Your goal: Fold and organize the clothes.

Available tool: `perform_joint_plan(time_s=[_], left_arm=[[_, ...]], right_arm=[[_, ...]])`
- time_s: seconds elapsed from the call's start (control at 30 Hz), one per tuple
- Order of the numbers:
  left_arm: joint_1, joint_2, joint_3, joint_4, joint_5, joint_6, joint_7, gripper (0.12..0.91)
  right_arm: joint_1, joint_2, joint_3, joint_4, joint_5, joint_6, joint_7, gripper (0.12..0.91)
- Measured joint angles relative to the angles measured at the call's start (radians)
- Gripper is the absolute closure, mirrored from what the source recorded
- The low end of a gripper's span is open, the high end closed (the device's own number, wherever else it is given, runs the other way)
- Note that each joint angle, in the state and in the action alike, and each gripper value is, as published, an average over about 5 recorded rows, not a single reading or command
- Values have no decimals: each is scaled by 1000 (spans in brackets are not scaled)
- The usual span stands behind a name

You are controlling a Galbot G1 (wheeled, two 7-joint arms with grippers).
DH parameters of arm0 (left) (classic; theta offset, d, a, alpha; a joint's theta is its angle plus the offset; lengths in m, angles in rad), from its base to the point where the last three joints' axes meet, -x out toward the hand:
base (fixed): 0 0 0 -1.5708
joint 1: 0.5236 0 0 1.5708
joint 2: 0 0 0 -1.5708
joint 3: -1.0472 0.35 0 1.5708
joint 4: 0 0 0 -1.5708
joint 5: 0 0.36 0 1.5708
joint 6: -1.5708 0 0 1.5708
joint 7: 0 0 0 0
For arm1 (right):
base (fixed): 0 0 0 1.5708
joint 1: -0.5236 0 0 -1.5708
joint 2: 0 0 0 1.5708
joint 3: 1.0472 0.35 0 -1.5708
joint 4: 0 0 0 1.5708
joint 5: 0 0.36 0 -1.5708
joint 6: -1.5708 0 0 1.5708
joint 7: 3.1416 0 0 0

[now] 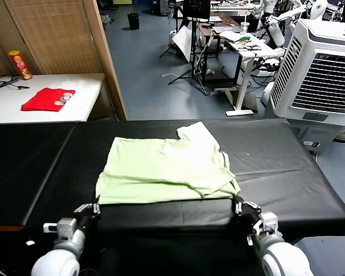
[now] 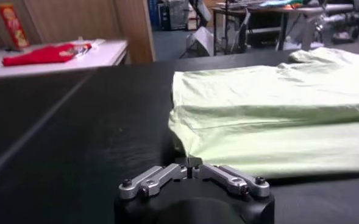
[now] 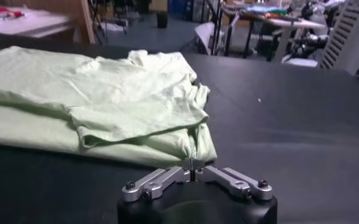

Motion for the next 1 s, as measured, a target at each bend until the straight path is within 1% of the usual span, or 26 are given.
perform_joint_plan(time_s=[0.03, 0.13, 0.17, 0.23, 0.27, 0.3, 0.37, 0.4, 0.47, 0.53, 0.6, 0.63, 0.7, 0.8, 0.9, 1.0], left_arm=[[19, 5, -5, -15, 1, 3, -1, 902], [75, 17, -19, -54, 2, 17, -9, 899], [93, 19, -23, -67, 1, 24, -14, 884], [124, 24, -32, -94, -2, 41, -25, 821], [138, 27, -36, -108, -4, 54, -31, 775], [149, 31, -40, -121, -5, 67, -37, 711], [164, 34, -48, -150, -6, 105, -47, 611], [168, 34, -52, -166, -7, 128, -49, 544], [168, 28, -57, -203, -11, 169, -51, 443], [158, 21, -59, -239, -29, 193, -50, 331], [132, 21, -58, -262, -62, 201, -50, 263], [110, 25, -55, -266, -83, 202, -51, 245], [49, 38, -43, -256, -128, 200, -53, 236], [-78, 65, -9, -203, -182, 197, -55, 233], [-229, 86, 37, -113, -223, 203, -60, 232], [-382, 98, 88, 5, -281, 220, -74, 232]], right_arm=[[-16, 3, 3, 15, -1, -4, 1, 859], [-56, 6, 14, 64, 0, -23, 4, 722], [-66, 5, 19, 81, 3, -33, 7, 655], [-77, 0, 30, 115, 18, -52, 10, 555], [-78, -3, 36, 129, 31, -58, 11, 488], [-76, -7, 44, 140, 47, -60, 11, 438], [-62, -16, 62, 153, 80, -47, 11, 334], [-47, -22, 70, 152, 95, -35, 11, 295], [0, -34, 79, 136, 121, -8, 9, 247], [73, -50, 75, 99, 140, 18, 3, 234], [167, -64, 57, 42, 150, 44, -5, 229], [218, -70, 42, 7, 151, 56, -8, 228], [330, -76, 5, -73, 150, 76, -9, 227], [504, -78, -64, -210, 150, 88, -2, 227], [664, -71, -137, -352, 152, 85, 15, 227], [799, -58, -206, -487, 158, 76, 29, 227]])
